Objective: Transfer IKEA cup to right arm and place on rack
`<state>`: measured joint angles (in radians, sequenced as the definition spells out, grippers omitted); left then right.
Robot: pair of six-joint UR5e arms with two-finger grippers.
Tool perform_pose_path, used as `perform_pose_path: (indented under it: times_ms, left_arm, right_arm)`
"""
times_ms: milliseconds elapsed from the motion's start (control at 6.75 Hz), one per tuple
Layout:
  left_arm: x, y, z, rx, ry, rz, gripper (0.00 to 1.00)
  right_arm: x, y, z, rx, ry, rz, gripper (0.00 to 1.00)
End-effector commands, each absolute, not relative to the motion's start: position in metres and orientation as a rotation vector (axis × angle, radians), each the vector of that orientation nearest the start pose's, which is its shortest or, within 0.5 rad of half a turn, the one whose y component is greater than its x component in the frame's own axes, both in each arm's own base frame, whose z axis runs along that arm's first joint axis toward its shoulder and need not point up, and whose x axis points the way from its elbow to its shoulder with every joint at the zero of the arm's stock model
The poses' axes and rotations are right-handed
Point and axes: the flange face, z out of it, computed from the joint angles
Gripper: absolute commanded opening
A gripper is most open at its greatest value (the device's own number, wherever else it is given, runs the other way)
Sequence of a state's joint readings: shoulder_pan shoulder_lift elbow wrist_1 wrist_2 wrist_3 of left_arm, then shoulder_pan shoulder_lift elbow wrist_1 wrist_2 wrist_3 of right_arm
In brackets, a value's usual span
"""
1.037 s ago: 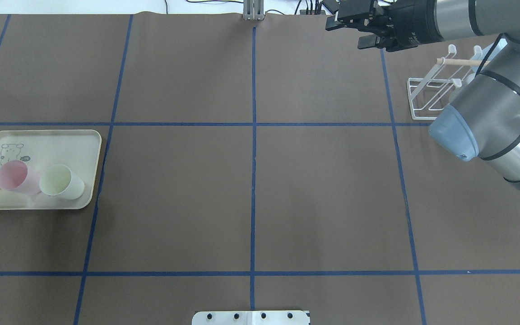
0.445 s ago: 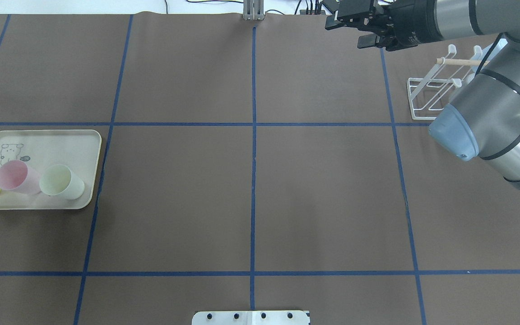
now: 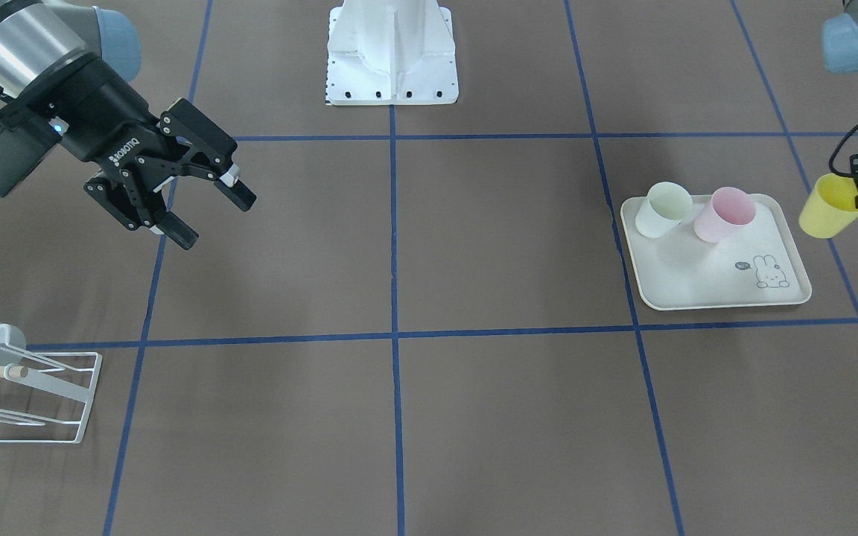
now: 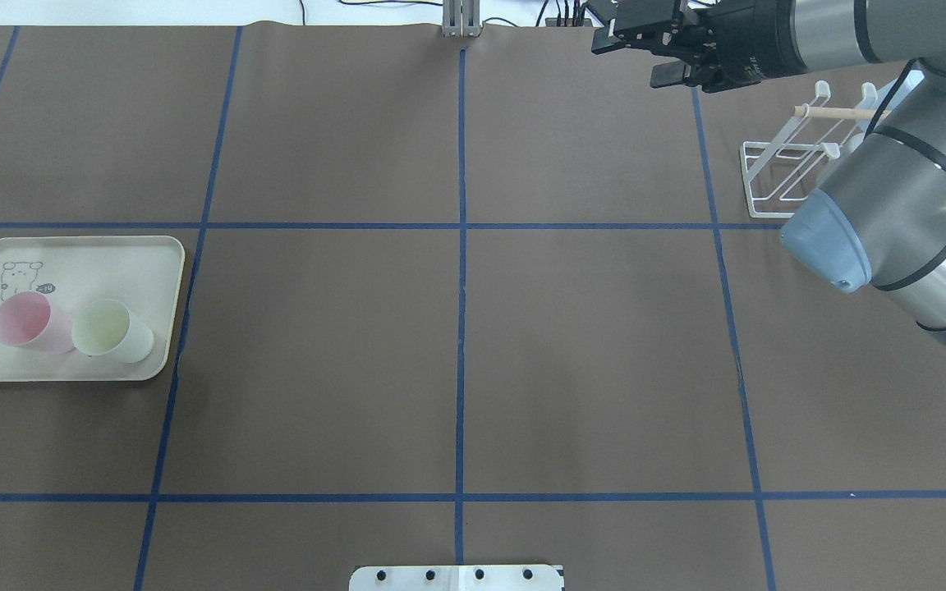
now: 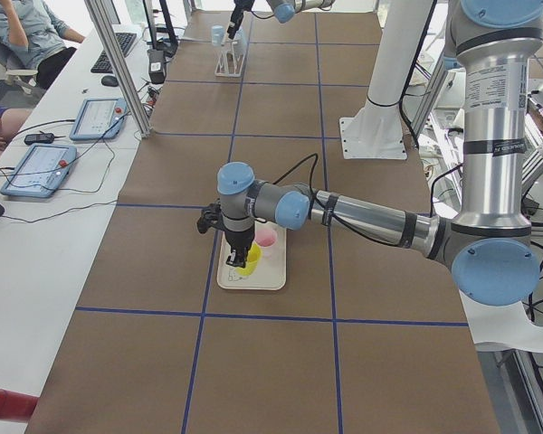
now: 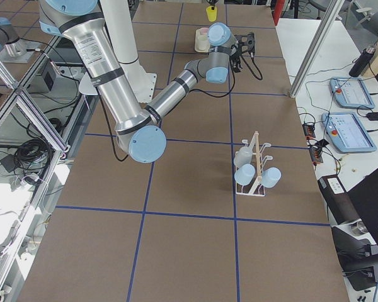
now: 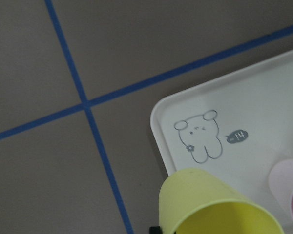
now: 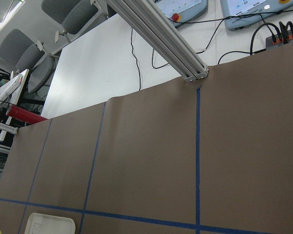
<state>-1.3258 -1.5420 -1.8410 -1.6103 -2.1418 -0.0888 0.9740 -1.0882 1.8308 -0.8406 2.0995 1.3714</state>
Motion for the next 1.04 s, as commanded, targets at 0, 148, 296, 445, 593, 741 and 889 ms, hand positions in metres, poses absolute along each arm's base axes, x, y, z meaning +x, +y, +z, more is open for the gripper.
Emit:
perform_pose_path:
  times_ms: [0, 148, 296, 445, 593, 741, 889]
  left_arm:
    - [0.016, -0.551, 0.491, 0.257, 0.506, -0.061, 0.0]
    - [0.033, -0.569, 0.458, 0.266, 0.56, -0.232, 0.0]
    - [0.067, -0.577, 0.419, 0.297, 0.66, -0.38, 0.0]
    - [0.139, -0.574, 0.395, 0.267, 0.788, -0.542, 0.0]
    - [0.191, -0.569, 0.373, 0.265, 0.856, -0.713, 0.0]
    - [0.235, -0.559, 0.342, 0.229, 1.006, -0.842, 0.0]
    - [0.264, -0.55, 0.302, 0.182, 1.167, -0.957, 0.0]
  right_arm:
    - [-0.259, -0.527, 0.182, 0.437, -1.429, 0.234, 1.0]
    - [-0.259, -0.527, 0.182, 0.437, -1.429, 0.236, 1.0]
    - [-0.26, -0.528, 0.182, 0.437, -1.428, 0.238, 1.0]
    - [-0.262, -0.529, 0.183, 0.435, -1.425, 0.237, 0.99]
    - [-0.262, -0.53, 0.183, 0.433, -1.425, 0.254, 0.99]
    - [-0.268, -0.53, 0.182, 0.427, -1.428, 0.279, 1.0]
    - [-0.283, -0.525, 0.168, 0.443, -1.445, 0.292, 1.0]
